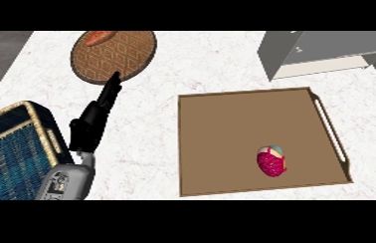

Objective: Pick the lemon from the tray and place it in the tiered shelf

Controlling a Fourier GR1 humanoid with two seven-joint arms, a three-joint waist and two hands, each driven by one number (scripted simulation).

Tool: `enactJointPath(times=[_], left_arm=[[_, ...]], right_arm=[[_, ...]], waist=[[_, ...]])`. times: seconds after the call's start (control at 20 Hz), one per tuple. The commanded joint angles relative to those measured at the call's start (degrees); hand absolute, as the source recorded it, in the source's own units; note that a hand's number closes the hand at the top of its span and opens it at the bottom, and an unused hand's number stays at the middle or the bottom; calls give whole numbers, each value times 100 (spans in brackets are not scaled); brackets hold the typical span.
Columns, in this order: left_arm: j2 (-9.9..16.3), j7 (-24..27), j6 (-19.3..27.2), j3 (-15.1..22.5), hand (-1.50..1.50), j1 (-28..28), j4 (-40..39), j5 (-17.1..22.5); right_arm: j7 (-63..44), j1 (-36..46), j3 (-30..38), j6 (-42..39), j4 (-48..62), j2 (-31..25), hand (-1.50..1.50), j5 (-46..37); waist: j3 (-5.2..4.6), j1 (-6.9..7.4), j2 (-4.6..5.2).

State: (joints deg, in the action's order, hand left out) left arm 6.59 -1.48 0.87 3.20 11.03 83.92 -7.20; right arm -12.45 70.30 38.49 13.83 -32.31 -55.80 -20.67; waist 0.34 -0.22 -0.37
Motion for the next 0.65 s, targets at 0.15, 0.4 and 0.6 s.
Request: enactJointPath(times=[0.15, 0.4, 0.6], left_arm=[[24, 279, -24, -118, 0, -308, -173, 50], [-240, -20, 103, 106, 0, -242, -33, -52], [-7, -93, -127, -232, 0, -62, -163, 215]], right_arm=[[-380, -899, 322, -1439, 362, -1306, -150, 312], [464, -1889, 640, -2445, 834, -2063, -150, 519], [803, -2439, 1167, -2957, 1318, -2527, -150, 934]], waist=[[-31, -69, 28], [-20, -60, 44], [-22, -64, 42]])
